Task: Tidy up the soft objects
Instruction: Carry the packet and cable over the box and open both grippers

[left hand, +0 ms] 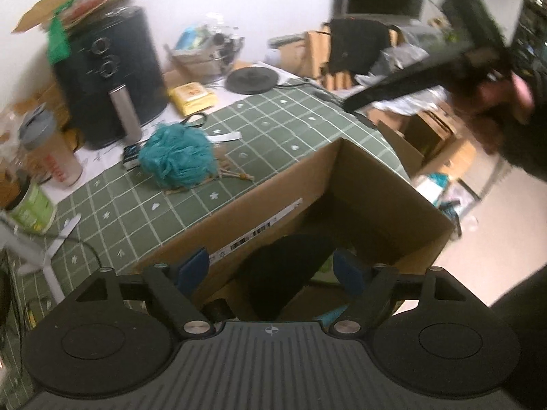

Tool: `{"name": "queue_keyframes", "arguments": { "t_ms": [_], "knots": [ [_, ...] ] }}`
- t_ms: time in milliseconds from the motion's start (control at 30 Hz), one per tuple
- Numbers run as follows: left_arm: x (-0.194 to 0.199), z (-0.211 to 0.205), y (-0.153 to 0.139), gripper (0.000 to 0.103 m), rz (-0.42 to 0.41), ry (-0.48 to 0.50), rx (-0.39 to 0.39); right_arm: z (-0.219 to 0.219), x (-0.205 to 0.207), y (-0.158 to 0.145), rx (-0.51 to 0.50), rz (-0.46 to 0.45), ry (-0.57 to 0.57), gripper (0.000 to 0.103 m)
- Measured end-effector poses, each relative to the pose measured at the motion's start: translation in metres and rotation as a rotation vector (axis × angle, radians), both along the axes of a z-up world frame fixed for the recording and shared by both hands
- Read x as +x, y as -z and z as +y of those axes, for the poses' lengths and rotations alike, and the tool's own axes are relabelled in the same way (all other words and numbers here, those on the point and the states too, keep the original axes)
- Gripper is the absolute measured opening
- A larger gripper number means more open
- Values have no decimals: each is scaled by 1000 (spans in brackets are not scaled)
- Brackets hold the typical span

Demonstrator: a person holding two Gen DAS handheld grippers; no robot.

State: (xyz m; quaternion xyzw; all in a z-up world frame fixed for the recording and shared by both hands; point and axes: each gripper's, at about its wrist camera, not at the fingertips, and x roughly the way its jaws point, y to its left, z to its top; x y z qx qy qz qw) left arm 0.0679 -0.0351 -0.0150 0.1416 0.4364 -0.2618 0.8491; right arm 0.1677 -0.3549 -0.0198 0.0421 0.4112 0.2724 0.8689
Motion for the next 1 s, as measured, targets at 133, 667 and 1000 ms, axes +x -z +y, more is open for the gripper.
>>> {"name": "queue_keyframes", "arguments": {
  "t_ms": [133, 667, 1000],
  "knots": [
    [-4, 8, -1, 80, 4, -93, -41, 4, -14, -8, 30, -5, -21, 3],
    [-20, 34, -7, 80, -4, -310, -119, 39, -60, -40, 70, -107, -342, 4],
    [-34, 50, -3, 80, 22, -401, -160, 63, -85, -22, -46, -79, -491, 95]
  ]
}}
